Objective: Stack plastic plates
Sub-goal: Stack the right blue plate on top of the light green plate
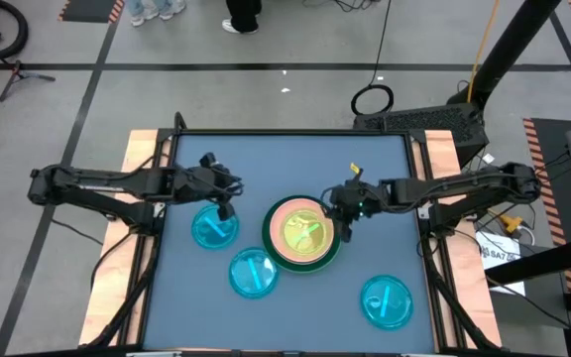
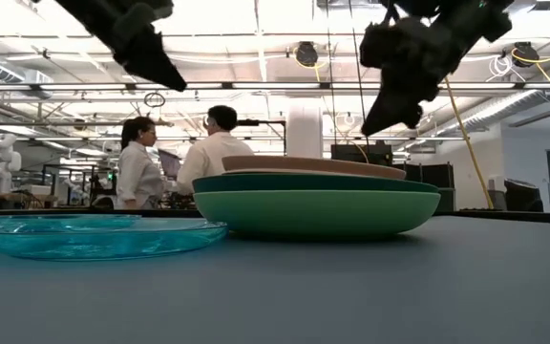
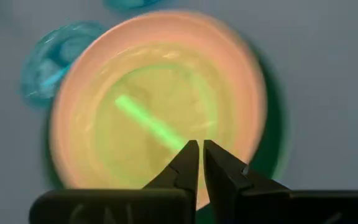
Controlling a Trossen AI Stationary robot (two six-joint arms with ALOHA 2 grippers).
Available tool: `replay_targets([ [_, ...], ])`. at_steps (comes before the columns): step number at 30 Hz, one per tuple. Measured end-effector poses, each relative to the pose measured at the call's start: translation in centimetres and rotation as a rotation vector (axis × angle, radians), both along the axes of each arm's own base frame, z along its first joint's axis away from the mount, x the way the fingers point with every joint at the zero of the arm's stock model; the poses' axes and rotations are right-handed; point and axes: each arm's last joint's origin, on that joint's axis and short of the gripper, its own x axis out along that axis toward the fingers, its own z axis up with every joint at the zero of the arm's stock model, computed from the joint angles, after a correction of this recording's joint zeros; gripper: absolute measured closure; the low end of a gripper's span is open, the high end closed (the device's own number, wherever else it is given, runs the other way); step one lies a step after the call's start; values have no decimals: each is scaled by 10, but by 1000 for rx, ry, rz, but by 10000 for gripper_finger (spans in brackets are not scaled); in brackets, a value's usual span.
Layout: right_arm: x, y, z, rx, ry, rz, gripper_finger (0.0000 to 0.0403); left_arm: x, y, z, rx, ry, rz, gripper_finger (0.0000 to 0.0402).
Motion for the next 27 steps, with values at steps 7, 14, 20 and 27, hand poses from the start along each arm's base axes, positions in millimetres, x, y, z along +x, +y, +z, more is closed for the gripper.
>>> replay_targets([
  [7, -1, 30, 23, 80, 82, 30, 385, -35, -1, -12, 13, -127, -8, 311],
  [14, -6, 51, 47, 106, 181, 56, 385, -64, -2, -13, 27, -276, -18, 311],
  [20, -19, 71, 44, 93, 396, 79, 385, -85, -3, -2, 23, -365, -12, 311],
  [27, -40, 98, 31, 106, 613, 76, 369, -96, -3, -1, -9, -387, 6, 311],
])
